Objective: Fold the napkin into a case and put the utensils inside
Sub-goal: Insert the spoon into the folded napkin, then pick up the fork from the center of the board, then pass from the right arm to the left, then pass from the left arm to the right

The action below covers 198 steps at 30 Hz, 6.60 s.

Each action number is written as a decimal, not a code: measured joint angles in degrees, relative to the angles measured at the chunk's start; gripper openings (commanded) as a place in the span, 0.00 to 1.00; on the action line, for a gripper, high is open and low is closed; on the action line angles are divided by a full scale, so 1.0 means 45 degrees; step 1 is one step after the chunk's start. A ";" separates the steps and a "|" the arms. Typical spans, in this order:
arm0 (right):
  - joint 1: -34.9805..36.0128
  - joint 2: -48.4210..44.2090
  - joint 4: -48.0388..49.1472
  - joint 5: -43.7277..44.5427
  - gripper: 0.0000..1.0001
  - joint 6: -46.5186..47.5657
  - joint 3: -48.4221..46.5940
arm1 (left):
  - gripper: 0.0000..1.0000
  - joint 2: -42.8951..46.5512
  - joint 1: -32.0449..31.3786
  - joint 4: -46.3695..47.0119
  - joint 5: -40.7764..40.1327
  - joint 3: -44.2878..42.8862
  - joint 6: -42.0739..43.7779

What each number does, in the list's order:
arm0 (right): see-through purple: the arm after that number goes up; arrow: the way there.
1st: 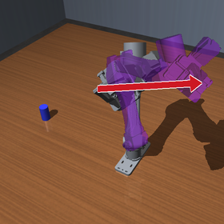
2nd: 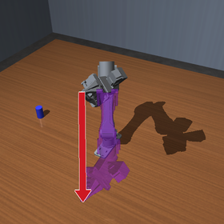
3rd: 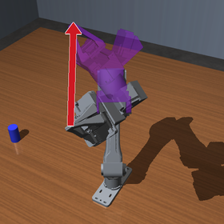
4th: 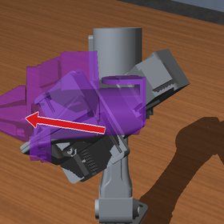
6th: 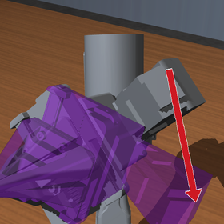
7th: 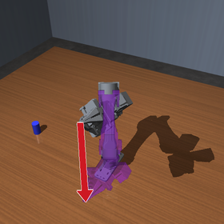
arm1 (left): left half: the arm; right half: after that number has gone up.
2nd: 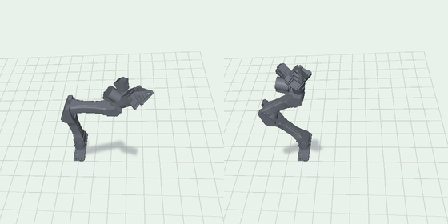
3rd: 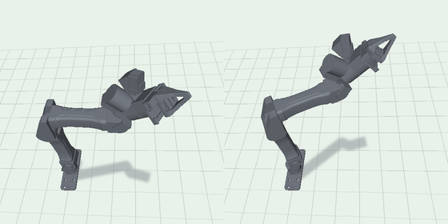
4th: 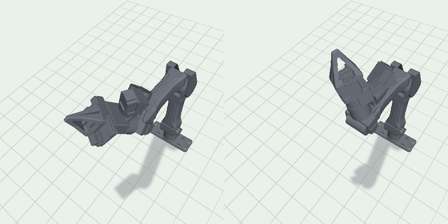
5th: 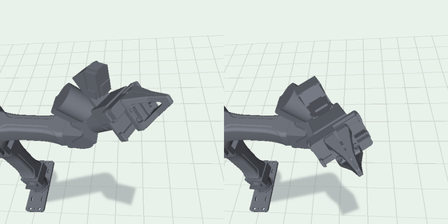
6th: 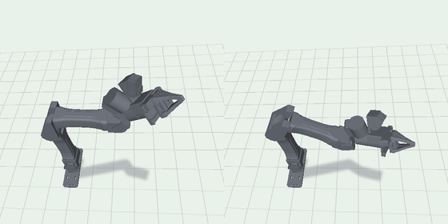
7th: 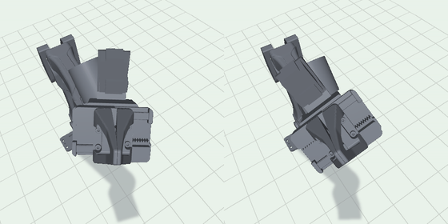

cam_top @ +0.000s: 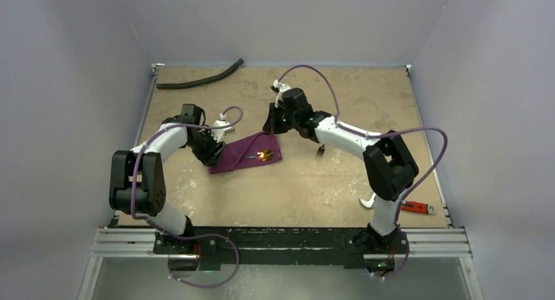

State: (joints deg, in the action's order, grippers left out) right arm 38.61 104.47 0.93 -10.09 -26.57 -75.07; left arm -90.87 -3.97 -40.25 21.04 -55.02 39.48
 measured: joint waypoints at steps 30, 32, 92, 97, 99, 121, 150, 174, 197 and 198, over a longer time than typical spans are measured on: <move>-0.0418 0.3628 0.3585 -0.2681 0.00 -0.2030 0.0685 | 0.52 0.0379 -0.1200 0.0816 -0.0738 -0.1826 -0.0214; -0.0423 0.3619 0.3560 -0.2832 0.00 -0.2064 0.0680 | 0.52 0.0097 -0.1593 0.1141 -0.0748 -0.1812 -0.0277; -0.2249 -0.2331 -0.1676 0.4847 0.00 -0.0554 0.2681 | 0.98 0.1428 -0.0928 0.2040 0.1603 -0.3798 -0.0126; -0.1564 -0.2812 -0.1797 0.2817 0.00 0.0452 0.1943 | 0.98 0.1438 -0.0933 0.2001 0.3400 -0.3798 0.2866; -0.1292 -0.2919 -0.1919 0.1671 0.00 0.0787 0.1671 | 0.99 0.1496 -0.0957 0.1792 0.3910 -0.3769 0.4653; 0.0811 -0.0121 -0.4605 -0.3959 0.00 0.2166 -0.3808 | 0.89 0.6353 -0.1379 0.6305 0.4454 0.2006 1.4498; 0.1141 -0.0233 -0.4201 -0.3521 0.69 0.0238 -0.4308 | 0.00 0.6441 -0.1758 0.8480 0.1496 0.2764 1.3245; 0.0024 -0.1865 -0.1112 0.0015 0.46 -0.6960 -0.1093 | 0.00 0.6348 -0.3628 1.1332 -0.5595 0.3463 1.1778; -0.0068 -0.1481 0.0384 -0.0083 0.00 -0.8140 -0.0981 | 0.81 0.6348 -0.4099 1.1001 -0.6892 0.3735 1.1497; -0.0131 -0.1491 0.0355 -0.0049 0.00 -0.8009 -0.0976 | 0.85 0.6348 -0.4143 1.0428 -0.6810 0.3594 1.1176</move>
State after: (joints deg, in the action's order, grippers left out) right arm 38.02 97.76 2.52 -10.31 -62.61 -79.46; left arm -62.30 -22.61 6.68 -9.61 -38.85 89.78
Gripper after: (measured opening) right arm 0.012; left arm 0.594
